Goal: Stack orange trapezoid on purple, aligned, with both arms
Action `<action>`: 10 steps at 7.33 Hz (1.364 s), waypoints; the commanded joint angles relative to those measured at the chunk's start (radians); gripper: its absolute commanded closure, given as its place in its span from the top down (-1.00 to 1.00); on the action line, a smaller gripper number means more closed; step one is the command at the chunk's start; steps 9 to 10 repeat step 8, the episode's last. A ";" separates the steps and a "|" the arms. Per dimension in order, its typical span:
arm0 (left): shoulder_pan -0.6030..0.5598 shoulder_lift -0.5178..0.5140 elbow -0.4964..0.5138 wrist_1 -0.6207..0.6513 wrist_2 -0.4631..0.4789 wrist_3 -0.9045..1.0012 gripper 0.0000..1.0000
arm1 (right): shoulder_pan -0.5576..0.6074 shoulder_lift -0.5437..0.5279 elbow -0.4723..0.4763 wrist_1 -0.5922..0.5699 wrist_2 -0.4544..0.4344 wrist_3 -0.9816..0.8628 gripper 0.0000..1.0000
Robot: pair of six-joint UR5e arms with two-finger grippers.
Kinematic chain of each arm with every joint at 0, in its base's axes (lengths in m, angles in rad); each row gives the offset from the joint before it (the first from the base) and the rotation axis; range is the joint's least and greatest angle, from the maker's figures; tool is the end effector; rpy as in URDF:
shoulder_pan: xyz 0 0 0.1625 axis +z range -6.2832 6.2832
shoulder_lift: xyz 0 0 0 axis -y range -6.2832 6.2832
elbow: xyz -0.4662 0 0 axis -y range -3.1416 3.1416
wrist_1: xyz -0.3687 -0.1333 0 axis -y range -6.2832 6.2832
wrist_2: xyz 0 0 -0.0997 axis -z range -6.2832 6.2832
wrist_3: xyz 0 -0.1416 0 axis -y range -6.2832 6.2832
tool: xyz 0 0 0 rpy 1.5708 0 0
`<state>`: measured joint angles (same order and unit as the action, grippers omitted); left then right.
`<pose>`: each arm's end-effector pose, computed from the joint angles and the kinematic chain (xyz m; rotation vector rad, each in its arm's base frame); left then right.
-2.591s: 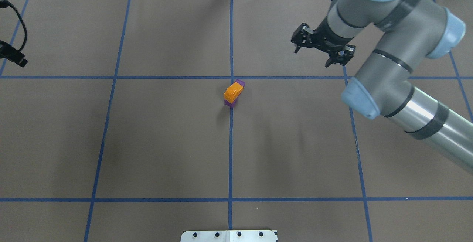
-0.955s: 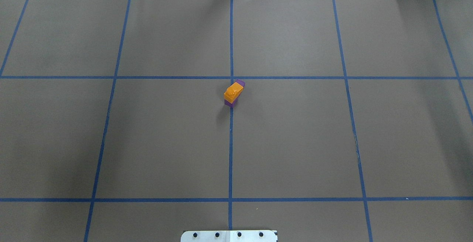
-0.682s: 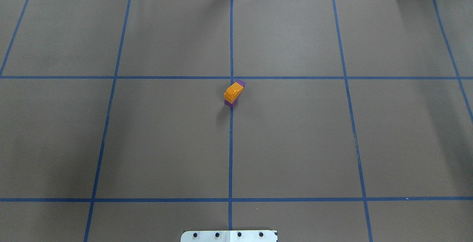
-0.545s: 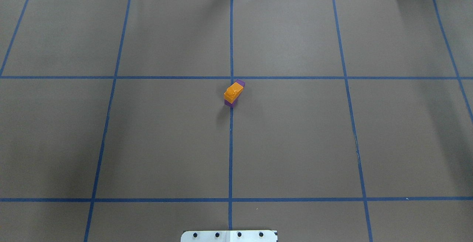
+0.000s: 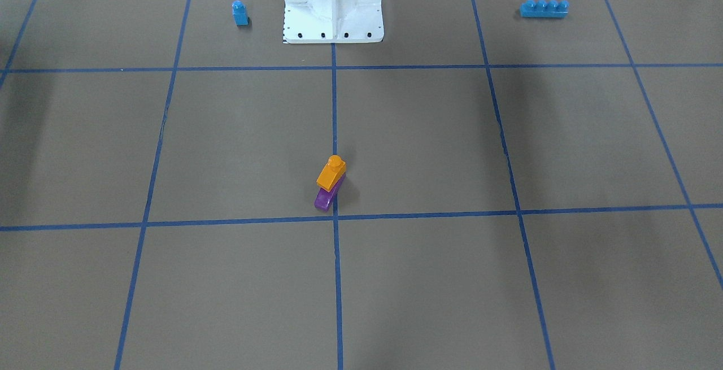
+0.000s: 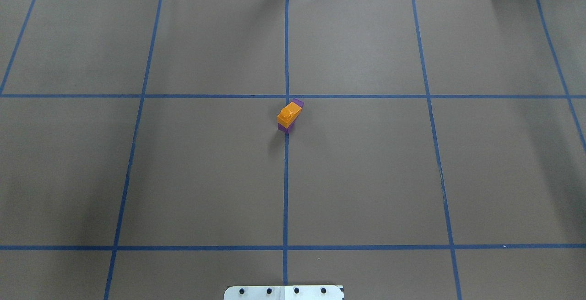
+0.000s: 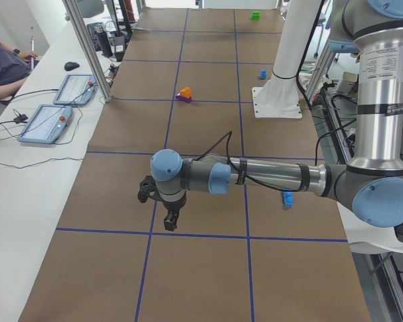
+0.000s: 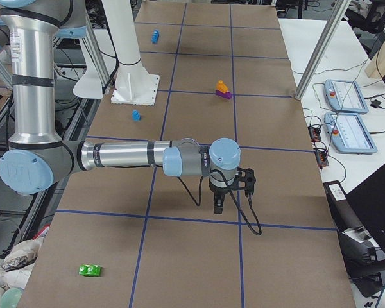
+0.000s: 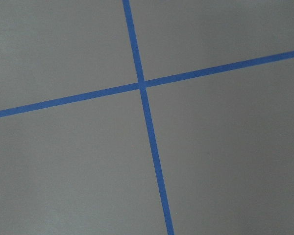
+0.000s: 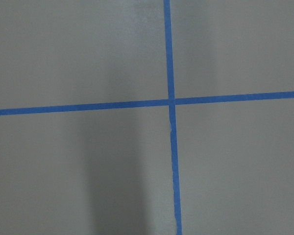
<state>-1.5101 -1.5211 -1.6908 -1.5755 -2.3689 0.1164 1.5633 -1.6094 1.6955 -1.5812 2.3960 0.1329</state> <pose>-0.0045 -0.4526 0.6933 0.0933 0.7968 0.1974 0.0258 -0.4562 0.6849 0.0133 -0.8280 0.0869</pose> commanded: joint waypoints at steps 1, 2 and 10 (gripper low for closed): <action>-0.005 -0.002 -0.001 -0.003 -0.003 0.002 1.00 | 0.000 0.003 0.003 0.001 -0.001 0.001 1.00; -0.006 -0.002 0.000 -0.003 -0.003 0.002 1.00 | 0.000 0.003 0.003 0.001 -0.003 0.001 1.00; -0.006 -0.007 -0.001 -0.003 -0.003 -0.006 1.00 | -0.012 0.008 0.001 0.003 -0.006 0.002 1.00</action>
